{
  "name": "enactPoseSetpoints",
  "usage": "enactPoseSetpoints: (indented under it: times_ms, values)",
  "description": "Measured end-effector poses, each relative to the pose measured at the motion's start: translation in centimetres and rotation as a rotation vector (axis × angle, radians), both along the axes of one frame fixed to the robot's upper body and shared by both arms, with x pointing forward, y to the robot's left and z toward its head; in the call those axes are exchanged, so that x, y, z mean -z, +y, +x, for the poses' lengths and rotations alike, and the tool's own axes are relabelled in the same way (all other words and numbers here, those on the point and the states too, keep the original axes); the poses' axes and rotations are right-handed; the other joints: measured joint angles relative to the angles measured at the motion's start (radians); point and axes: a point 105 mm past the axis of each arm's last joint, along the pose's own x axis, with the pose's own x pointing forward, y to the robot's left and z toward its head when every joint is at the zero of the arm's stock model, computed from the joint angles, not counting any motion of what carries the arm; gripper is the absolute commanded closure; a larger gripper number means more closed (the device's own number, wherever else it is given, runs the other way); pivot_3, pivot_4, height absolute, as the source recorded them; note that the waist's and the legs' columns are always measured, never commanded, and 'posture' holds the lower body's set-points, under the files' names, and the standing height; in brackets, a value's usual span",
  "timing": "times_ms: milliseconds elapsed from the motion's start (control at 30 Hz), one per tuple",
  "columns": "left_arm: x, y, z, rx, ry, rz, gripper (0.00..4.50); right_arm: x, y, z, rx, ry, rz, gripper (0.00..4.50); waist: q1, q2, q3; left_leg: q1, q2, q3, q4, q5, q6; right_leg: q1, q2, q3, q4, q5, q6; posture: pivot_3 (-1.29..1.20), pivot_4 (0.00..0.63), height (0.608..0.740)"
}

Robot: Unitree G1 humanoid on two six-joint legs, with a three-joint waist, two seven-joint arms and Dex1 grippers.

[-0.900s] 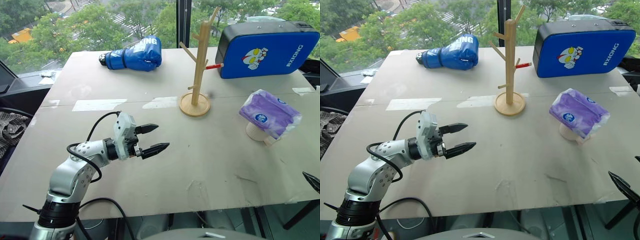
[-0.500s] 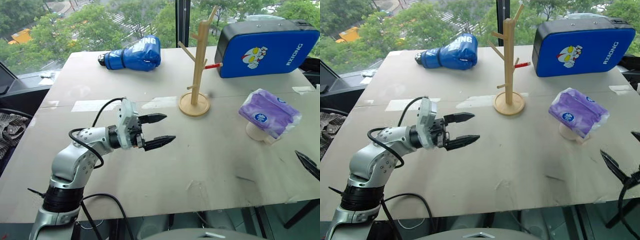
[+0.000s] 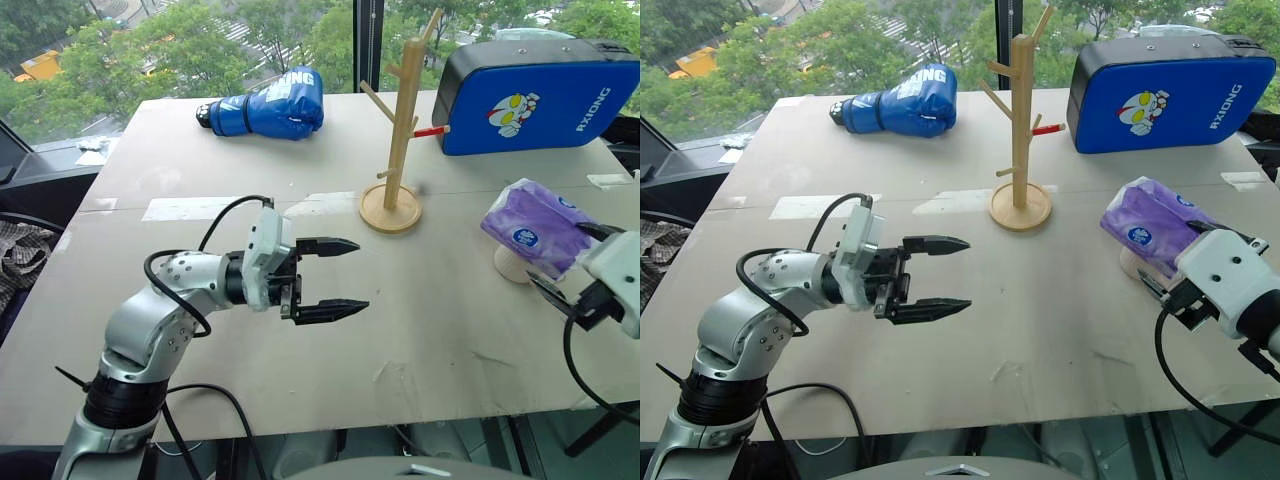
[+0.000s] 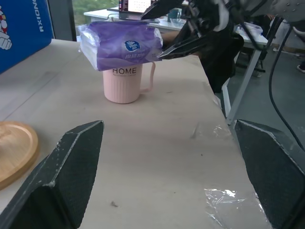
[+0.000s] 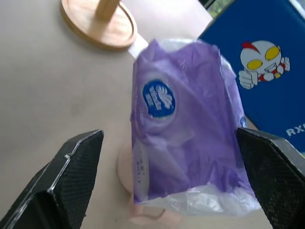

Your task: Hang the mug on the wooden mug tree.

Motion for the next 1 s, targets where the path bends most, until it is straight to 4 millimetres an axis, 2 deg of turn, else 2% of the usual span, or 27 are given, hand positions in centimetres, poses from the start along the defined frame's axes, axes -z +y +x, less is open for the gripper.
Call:
enactPoseSetpoints:
  times_ms: [233,267,367,400,567,800,867,967,1000]
  values:
    - [-0.3,-0.3,-0.1,-0.019,-0.020,-0.007,0.00,0.6,-0.9,1.9,0.017,0.007,0.007,0.02,0.000,0.000,0.000,0.000,0.000,0.000,0.000,0.000,0.000,0.000,0.000,0.000,0.000,0.000,0.000,0.00,0.150,0.740]
    - [-0.3,-0.3,-0.2,-0.019,-0.024,-0.007,0.00,0.8,-0.9,2.0,0.017,0.012,0.013,0.51,0.000,0.000,0.000,0.000,0.000,0.000,0.000,0.000,0.000,0.000,0.000,0.000,0.000,0.000,0.000,0.00,0.150,0.740]
    - [-0.4,-0.2,0.0,-0.041,-0.028,-0.009,0.00,0.5,-0.8,2.4,-0.008,0.026,0.016,1.46,0.000,0.000,0.001,0.000,0.000,0.000,0.000,0.000,0.000,0.000,0.000,0.000,0.000,0.000,0.000,0.00,0.150,0.740]
    - [-0.4,-0.1,0.0,-0.045,-0.029,-0.010,0.00,0.3,-0.7,2.4,-0.020,0.029,0.015,2.08,0.000,0.000,0.001,0.000,0.000,0.000,0.000,0.000,0.000,0.000,0.000,0.000,0.000,0.000,0.000,0.00,0.150,0.740]
    - [-0.2,0.2,0.0,-0.061,-0.021,-0.014,0.00,0.4,-0.4,2.0,-0.067,0.079,0.003,4.38,0.000,0.000,0.001,0.000,0.000,-0.001,0.000,0.000,0.000,0.000,0.000,0.000,0.000,0.000,0.000,0.00,0.150,0.740]
    - [-0.3,0.3,-0.1,-0.058,-0.035,-0.023,0.00,0.1,-0.3,1.4,-0.098,0.089,0.010,4.45,0.000,0.000,0.001,0.000,0.000,-0.001,0.000,0.000,0.000,0.000,0.000,-0.001,0.000,0.000,0.000,0.00,0.150,0.740]
    - [-0.4,0.3,-0.1,-0.056,-0.039,-0.028,0.00,-0.5,-0.6,1.4,-0.088,0.057,0.032,4.45,0.000,0.000,0.001,0.000,0.000,-0.001,0.000,0.000,0.000,0.000,0.000,0.000,0.000,0.000,0.000,0.00,0.150,0.740]
    - [-0.5,0.1,-0.2,-0.044,-0.042,-0.044,0.00,-3.9,-1.9,1.6,-0.045,-0.079,0.070,4.45,0.000,0.001,0.002,0.000,0.000,0.000,0.000,0.000,0.000,0.000,0.000,-0.001,0.000,0.000,0.000,0.00,0.150,0.740]
    - [-0.7,0.0,-0.4,-0.027,-0.038,-0.060,0.00,-6.3,-3.5,1.7,0.016,-0.172,0.078,4.45,0.000,0.001,0.002,0.000,0.000,0.000,0.000,0.000,0.000,0.000,0.000,-0.001,0.000,0.000,0.000,0.00,0.150,0.740]
